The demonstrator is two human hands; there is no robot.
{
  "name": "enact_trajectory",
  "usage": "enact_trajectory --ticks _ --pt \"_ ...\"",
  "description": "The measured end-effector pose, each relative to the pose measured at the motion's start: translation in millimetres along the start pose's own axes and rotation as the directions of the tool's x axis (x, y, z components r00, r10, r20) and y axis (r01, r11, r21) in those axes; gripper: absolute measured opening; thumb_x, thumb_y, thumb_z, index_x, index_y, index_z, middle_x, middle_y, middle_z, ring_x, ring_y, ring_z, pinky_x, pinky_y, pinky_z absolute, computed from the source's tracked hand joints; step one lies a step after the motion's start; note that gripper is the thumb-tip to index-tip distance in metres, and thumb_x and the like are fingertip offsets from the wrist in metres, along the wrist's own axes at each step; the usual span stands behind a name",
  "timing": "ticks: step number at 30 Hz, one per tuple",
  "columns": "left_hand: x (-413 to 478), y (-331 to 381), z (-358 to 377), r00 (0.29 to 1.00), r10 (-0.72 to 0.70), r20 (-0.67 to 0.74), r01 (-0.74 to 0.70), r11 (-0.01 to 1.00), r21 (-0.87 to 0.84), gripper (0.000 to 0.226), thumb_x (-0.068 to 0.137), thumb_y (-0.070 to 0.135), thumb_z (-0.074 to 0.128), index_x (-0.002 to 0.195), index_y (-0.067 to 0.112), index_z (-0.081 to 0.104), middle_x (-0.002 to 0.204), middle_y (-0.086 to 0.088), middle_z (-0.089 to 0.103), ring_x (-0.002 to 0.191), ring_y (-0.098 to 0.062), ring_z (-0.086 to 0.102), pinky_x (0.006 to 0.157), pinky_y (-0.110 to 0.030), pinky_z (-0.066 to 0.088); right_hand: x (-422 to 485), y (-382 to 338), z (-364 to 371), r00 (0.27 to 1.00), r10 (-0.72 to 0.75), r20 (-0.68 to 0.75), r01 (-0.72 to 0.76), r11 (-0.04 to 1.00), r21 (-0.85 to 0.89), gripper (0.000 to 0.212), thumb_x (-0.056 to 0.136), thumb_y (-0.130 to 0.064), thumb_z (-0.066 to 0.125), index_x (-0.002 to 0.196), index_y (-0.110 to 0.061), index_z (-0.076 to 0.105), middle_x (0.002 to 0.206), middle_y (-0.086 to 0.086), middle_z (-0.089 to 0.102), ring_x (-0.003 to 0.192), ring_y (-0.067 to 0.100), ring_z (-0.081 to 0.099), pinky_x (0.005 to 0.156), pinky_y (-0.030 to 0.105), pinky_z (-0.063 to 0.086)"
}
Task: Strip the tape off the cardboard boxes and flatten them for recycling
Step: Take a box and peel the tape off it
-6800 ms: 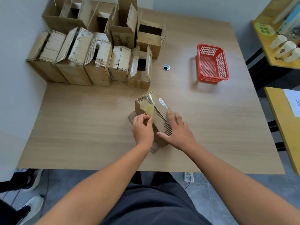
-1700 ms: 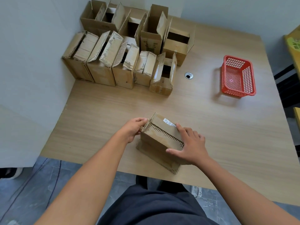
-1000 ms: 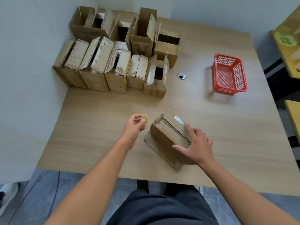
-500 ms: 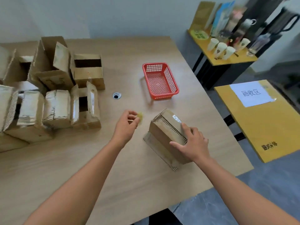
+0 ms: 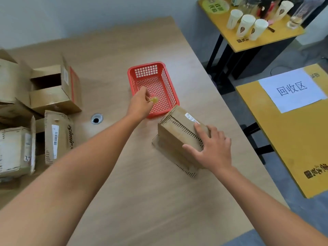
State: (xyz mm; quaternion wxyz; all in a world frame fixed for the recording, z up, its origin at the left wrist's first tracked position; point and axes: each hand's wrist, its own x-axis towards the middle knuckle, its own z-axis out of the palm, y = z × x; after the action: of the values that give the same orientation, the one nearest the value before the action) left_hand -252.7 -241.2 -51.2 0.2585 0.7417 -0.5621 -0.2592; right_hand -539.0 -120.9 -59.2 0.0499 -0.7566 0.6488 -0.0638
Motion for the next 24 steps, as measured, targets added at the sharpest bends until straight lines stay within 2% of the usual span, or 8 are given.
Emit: enact_trajectory --ticks 5,9,11,13,16,20,22,24 --pt "56.4 -13.1 36.6 0.996 0.01 0.087 -0.03 0.974 0.222 0.01 0.094 0.023 0.07 0.094 0.016 0.064 0.104 -0.003 0.063 0.09 -0.02 0.059 0.077 -0.036 0.051 -0.5 1.5 7.1 0.998 -0.002 -0.058 0.005 0.999 0.038 0.085 0.081 -0.091 0.037 0.15 -0.042 0.045 0.137 0.005 0.05 0.108 0.032 0.054 0.09 0.048 0.041" --pt "75.0 -22.9 57.4 0.986 -0.012 0.168 -0.035 0.96 0.277 0.026 0.093 0.036 0.072 0.106 0.014 0.069 0.112 -0.002 0.048 0.096 -0.02 0.052 0.089 -0.034 0.044 0.9 0.7 6.9 0.998 0.003 -0.068 0.002 0.998 0.065 0.084 0.081 -0.089 0.042 0.148 -0.039 0.049 0.137 0.006 0.052 0.107 0.032 0.054 0.089 0.047 0.04" --pt "79.2 -24.6 60.4 0.986 -0.026 0.165 -0.023 0.957 0.289 0.025 0.095 0.033 0.069 0.112 0.014 0.068 0.114 -0.002 0.043 0.096 -0.021 0.051 0.089 -0.031 0.041 1.0 0.0 5.5 0.998 0.008 -0.057 -0.005 0.998 0.067 0.084 0.081 -0.089 0.042 0.148 -0.039 0.05 0.138 0.006 0.052 0.108 0.032 0.054 0.09 0.046 0.038" --pt "78.0 -20.4 58.4 0.986 -0.017 0.166 -0.035 0.951 0.306 0.018 0.1 0.025 0.059 0.115 0.016 0.06 0.114 -0.003 0.053 0.097 -0.024 0.058 0.09 -0.035 0.049 2.0 -0.6 3.2 0.999 0.017 -0.042 -0.014 0.997 0.074 0.085 0.081 -0.089 0.041 0.148 -0.039 0.05 0.138 0.007 0.052 0.109 0.032 0.055 0.09 0.047 0.038" --pt "69.6 -13.9 54.6 0.989 0.024 0.145 -0.067 0.951 0.302 0.019 0.1 0.013 0.048 0.114 0.027 0.046 0.1 0.003 0.063 0.085 -0.02 0.064 0.076 -0.043 0.058 1.6 -2.3 1.9 0.999 0.024 -0.034 -0.021 0.997 0.077 0.084 0.081 -0.089 0.043 0.148 -0.039 0.052 0.137 0.007 0.053 0.109 0.033 0.055 0.09 0.047 0.038" --pt "60.4 -17.9 53.6 0.986 0.094 0.137 -0.139 0.917 0.373 0.041 0.098 0.006 0.049 0.138 0.012 0.052 0.141 -0.007 0.046 0.117 -0.028 0.055 0.098 -0.045 0.05 2.4 -2.2 1.2 0.999 0.035 -0.025 -0.033 0.997 0.074 0.084 0.08 -0.089 0.043 0.148 -0.04 0.05 0.136 0.007 0.053 0.109 0.032 0.055 0.09 0.047 0.04" --pt "56.9 -17.9 51.8 0.989 0.1 0.112 -0.136 0.914 0.383 0.043 0.096 0.003 0.051 0.139 0.011 0.054 0.147 -0.002 0.039 0.114 -0.027 0.056 0.097 -0.043 0.051 1.5 -2.0 0.9 0.999 0.037 -0.026 -0.035 0.996 0.076 0.084 0.08 -0.089 0.042 0.149 -0.04 0.049 0.137 0.006 0.053 0.109 0.032 0.055 0.091 0.047 0.04" --pt "56.6 -15.0 48.1 0.992 0.107 0.07 -0.126 0.919 0.374 0.04 0.093 -0.002 0.053 0.132 0.009 0.057 0.141 -0.004 0.047 0.111 -0.029 0.059 0.094 -0.045 0.053 1.1 -1.7 1.0 0.999 0.038 -0.033 -0.035 0.996 0.081 0.084 0.08 -0.089 0.041 0.148 -0.04 0.05 0.136 0.006 0.054 0.109 0.032 0.055 0.092 0.047 0.04"
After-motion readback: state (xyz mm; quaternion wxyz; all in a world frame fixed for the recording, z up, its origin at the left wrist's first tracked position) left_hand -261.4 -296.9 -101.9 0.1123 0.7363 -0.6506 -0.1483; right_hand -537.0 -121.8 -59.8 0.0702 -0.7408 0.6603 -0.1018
